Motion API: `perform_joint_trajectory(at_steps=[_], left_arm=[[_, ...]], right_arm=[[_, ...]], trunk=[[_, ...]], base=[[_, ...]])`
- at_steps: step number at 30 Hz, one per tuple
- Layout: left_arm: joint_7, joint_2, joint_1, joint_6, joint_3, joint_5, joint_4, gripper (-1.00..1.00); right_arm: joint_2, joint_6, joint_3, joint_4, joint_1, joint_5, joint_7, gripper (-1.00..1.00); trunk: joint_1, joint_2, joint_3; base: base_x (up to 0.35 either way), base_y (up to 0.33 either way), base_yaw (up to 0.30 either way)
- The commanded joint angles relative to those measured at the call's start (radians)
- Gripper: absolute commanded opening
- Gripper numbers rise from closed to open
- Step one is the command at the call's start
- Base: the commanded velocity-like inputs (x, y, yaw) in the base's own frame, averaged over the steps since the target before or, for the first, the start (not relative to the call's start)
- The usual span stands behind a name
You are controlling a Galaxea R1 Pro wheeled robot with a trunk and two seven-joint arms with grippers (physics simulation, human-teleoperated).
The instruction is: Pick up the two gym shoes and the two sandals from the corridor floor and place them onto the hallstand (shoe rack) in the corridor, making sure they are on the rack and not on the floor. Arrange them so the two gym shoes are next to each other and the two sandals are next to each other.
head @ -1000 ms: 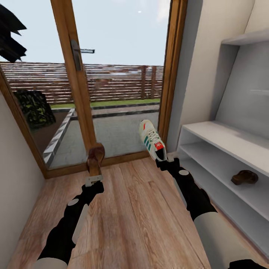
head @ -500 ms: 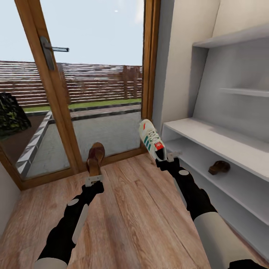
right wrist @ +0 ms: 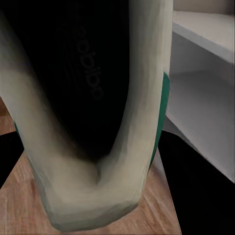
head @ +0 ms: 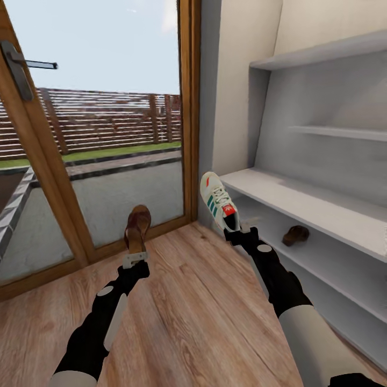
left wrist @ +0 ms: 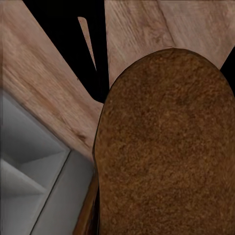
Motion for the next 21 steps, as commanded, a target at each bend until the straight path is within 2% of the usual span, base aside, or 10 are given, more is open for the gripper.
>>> perform_joint_trajectory(at_steps=[1,12,21], left_arm=[[-0.005,-0.001,0.0,0.007,0.003,0.007,-0.002,-1.0],[-0.005,-0.001,0.0,0.007,0.003,0.007,-0.002,-1.0],[-0.005,-0.001,0.0,0.007,0.003,0.006,-0.002,-1.0]], right_arm=[[0.001,0.006,-0.001,-0.001,-0.001,0.011,0.004,-1.0],[0.001,0.006,-0.001,-0.001,-0.001,0.011,0.004,-1.0],[0.001,0.006,-0.001,-0.001,-0.001,0.011,0.004,-1.0]], trunk=[[0.0,0.0,-0.001],[0.0,0.0,-0.001],[0.0,0.0,-0.001]], base=[[0.182,0.242,-0.3],[0.162,0.242,-0.3],[0.041,0.25,-0.3]])
